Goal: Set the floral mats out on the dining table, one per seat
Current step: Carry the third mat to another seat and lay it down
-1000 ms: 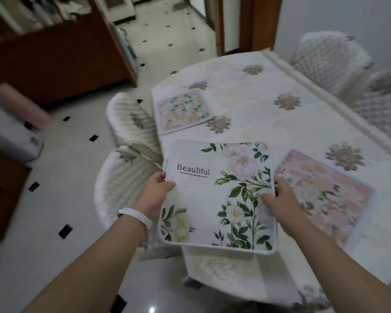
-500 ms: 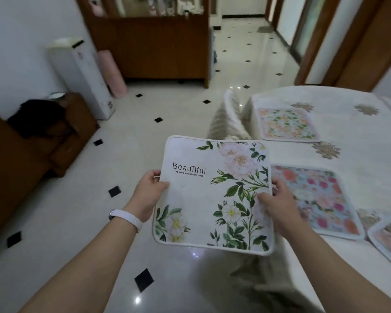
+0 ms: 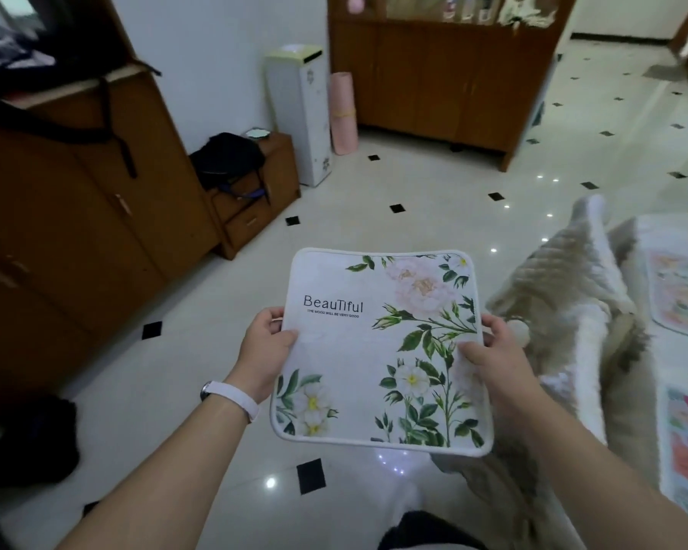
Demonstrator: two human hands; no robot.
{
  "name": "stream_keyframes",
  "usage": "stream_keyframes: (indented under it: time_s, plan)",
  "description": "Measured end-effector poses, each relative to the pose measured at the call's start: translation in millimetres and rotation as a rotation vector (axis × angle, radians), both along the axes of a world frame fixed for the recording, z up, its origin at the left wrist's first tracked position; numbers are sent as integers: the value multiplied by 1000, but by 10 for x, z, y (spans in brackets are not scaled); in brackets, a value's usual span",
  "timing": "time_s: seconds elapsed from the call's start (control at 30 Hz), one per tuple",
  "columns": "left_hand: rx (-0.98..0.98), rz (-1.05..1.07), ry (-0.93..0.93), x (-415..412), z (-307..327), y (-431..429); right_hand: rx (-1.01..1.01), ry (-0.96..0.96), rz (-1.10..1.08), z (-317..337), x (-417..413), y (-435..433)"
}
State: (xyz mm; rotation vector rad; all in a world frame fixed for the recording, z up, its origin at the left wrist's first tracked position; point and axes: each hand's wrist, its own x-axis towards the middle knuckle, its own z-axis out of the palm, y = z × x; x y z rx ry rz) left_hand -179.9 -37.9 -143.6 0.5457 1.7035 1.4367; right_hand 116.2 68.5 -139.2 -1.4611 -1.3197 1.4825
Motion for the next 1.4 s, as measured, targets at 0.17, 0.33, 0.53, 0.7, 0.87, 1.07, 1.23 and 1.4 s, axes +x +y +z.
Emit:
stream_keyframes:
  time_s: [0.17, 0.33, 0.53, 0.7, 0.87, 1.07, 1.23, 1.4]
  plan:
    - [-28, 18, 32, -429, -84, 320, -40, -5, 32, -195, -524, 491]
    - [-59, 46, 64, -689, -239, 1151, -92, -3, 2, -353, -828, 1259]
    - [-23, -27, 33, -836, 30, 2530, -95, 10, -91, -40, -870, 2352]
    - [76, -81, 18, -981, 289, 3393, -12, 1, -159, 266, -1001, 3041]
    - [107, -88, -2, -1351, 355, 4002, 34, -10, -181, 428, -1341, 3558]
    - [106, -153, -44, -1883, 189, 4911, 49, -35, -264, 344, -1846, 4245]
    - [91, -291, -83, -2446, 40, 5894, 45, -62, -400, 234, -2379, 4799]
    - [71, -405, -108, -2892, 20, 6720, 53, -156, -504, 322, -2860, 5334]
